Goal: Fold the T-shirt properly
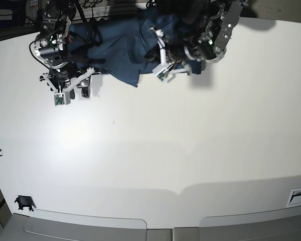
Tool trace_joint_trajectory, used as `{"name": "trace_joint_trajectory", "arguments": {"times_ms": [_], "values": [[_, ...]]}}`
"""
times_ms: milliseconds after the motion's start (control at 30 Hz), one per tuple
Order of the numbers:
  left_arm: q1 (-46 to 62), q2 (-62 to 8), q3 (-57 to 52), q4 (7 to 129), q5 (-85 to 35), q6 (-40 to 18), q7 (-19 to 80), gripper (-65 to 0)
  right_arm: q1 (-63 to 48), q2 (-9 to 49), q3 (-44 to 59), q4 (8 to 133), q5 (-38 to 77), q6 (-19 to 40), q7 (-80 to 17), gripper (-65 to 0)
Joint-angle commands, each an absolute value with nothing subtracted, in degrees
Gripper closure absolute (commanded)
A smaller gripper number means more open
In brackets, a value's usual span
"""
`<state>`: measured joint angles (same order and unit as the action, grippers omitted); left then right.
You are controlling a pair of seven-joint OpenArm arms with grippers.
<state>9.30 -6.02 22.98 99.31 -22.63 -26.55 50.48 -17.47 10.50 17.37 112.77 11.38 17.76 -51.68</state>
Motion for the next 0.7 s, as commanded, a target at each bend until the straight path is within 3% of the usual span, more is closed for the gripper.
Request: {"name": "trace_joint_trajectory", "arguments": {"times_ms": [0, 133, 233, 400, 567, 667], "values": [[7.99, -4.80, 23.35, 100.09, -23.64, -26.74, 47.86, 0.0, -17.15, 10.94, 17.65, 113.89, 12.08, 17.58, -50.33, -26.1], [4.91, -1.80, 23.35, 100.09, -23.68, -26.76, 44.10, 0.0, -17.15, 10.94, 17.65, 113.89, 12.16, 17.58, -50.35, -26.1], [2.26, -1.50, 23.24, 100.16, -25.78, -26.72, 47.62, 0.0, -17.15, 10.96, 17.65, 113.89, 11.62, 17.61, -50.43, -26.1], [1.30, -4.89, 19.70, 103.18, -29.23, -26.76, 52.75, 0.0, -17.15, 12.38, 18.41, 113.89, 0.56, 17.52, -50.57, -26.0], [4.32, -11.79, 13.39, 107.07, -29.19, -26.76, 52.71, 0.0, -17.19, 16.38, 28.86, 113.73, 6.31, 17.67, -52.16, -26.9], [6.70, -15.70, 10.00, 107.66, -29.21, -26.76, 52.64, 0.0, -17.21, 18.50, 38.48, 112.88, 13.15, 19.99, -52.10, -35.2]]}}
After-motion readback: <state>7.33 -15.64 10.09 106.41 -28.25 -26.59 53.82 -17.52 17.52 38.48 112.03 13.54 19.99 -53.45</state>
